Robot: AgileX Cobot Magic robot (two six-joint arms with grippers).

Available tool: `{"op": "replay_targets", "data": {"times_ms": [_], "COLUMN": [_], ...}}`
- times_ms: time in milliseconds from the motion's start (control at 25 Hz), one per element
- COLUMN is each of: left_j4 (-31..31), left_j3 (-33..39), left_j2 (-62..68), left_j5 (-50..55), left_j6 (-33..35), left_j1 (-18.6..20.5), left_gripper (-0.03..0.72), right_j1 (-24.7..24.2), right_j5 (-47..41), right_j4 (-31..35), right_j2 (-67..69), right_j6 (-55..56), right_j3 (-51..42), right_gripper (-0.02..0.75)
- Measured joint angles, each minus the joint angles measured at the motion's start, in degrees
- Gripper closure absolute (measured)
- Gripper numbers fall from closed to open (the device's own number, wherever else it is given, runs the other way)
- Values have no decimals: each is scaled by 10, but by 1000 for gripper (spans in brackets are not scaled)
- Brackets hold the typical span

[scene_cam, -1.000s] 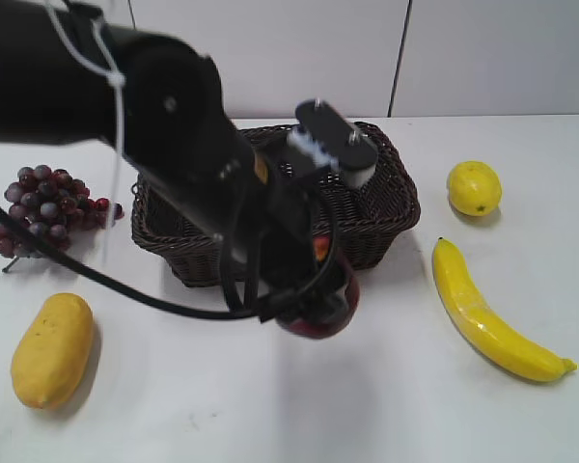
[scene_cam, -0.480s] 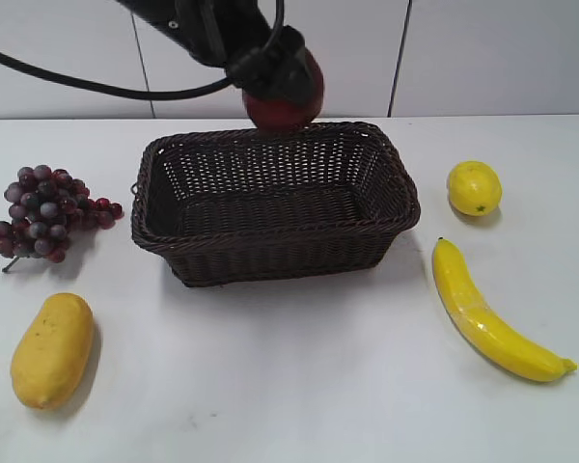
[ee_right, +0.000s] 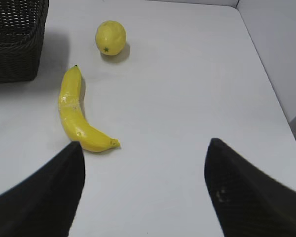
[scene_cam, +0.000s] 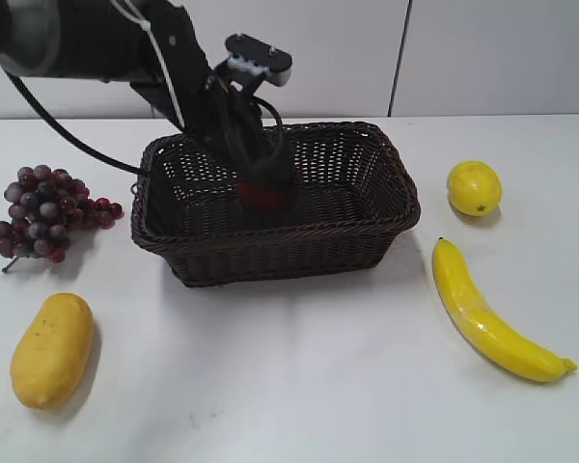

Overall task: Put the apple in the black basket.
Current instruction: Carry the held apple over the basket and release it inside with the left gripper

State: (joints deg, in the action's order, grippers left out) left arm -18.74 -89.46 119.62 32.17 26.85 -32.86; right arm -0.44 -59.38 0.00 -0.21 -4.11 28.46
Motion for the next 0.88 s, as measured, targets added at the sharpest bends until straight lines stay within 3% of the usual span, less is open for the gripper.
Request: {"op": "replay_targets", "data": {"times_ms": [280,440,600,880], "left_j4": [1,1,3,-12], "left_j3": [-1,-1,-1,-1], "left_j2": [34,39,39,-31], "left_j5": [-7,-18,-19,-19], "left_j6": [0,0,0,0], "left_j1": [0,0,0,0], "left_gripper": [88,20,-1,-4], "right_j1": [0,0,0,0], "right_j5": [0,0,0,0], "right_j4": [0,0,0,0], "right_j2": [0,0,0,0], "right_j6": [0,0,0,0], "right_j3": [0,0,0,0], "right_gripper": [167,167,167,167]}}
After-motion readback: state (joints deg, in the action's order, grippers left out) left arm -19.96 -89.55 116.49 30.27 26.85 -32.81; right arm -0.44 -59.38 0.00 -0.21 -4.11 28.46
